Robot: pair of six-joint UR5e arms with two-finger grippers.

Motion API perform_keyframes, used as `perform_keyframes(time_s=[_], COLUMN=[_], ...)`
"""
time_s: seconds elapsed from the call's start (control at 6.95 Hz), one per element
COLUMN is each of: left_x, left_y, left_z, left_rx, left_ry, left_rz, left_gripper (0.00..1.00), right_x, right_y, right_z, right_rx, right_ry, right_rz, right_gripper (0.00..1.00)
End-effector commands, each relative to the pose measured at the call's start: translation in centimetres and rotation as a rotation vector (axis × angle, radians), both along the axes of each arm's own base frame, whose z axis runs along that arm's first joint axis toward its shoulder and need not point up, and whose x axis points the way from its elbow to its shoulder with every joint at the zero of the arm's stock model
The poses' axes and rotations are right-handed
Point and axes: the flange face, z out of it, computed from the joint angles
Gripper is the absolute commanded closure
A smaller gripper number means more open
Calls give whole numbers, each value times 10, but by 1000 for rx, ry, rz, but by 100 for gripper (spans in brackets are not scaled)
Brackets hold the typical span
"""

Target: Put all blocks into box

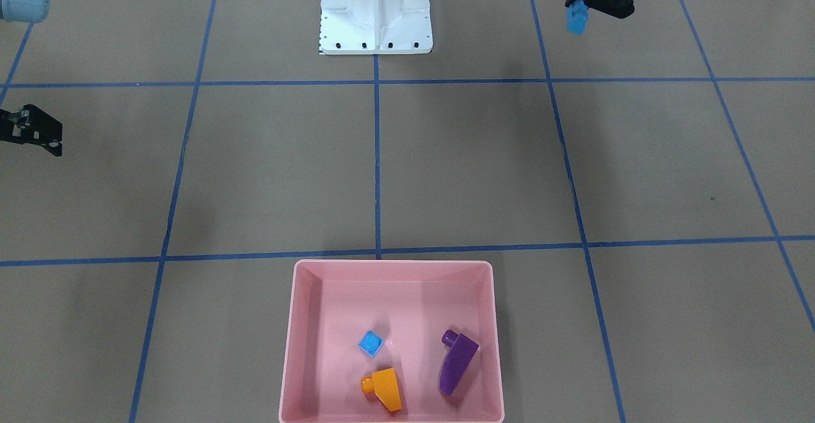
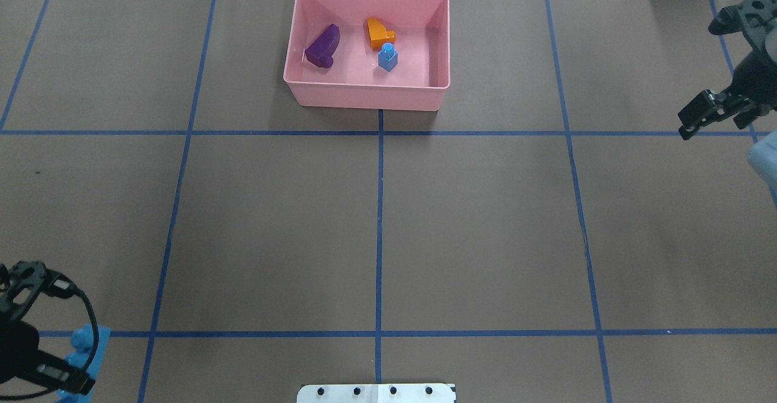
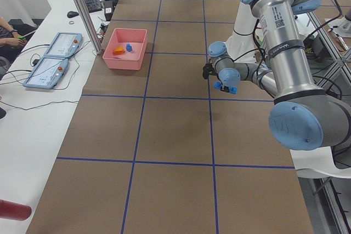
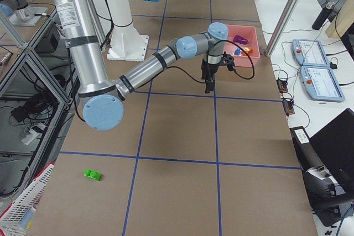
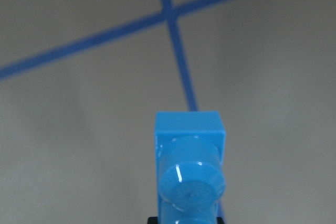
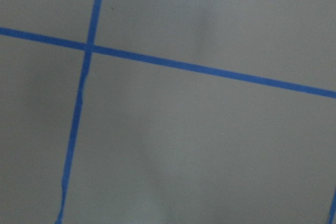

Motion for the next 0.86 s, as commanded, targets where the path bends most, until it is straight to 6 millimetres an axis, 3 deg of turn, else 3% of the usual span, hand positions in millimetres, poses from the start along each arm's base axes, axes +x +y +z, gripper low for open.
perform_keyframes(time_s=[0.0,0.29,0.43,0.72], left_x=[-28,-25,-25,-20], left_y=[-74,-113,-129,-141], left_z=[-20,-35,-49,-68], left_rx=[-10,6,15,1], left_ry=[119,166,198,197], left_rz=[-116,-160,-171,-174], left_gripper=[100,100,100,100], right_x=[25,75,88,119], right_y=[54,95,120,195], right_z=[77,136,157,216], right_rx=[-58,-58,-80,-64], right_ry=[47,48,49,52], right_rz=[-95,-186,-197,-104], right_gripper=[1,0,0,0])
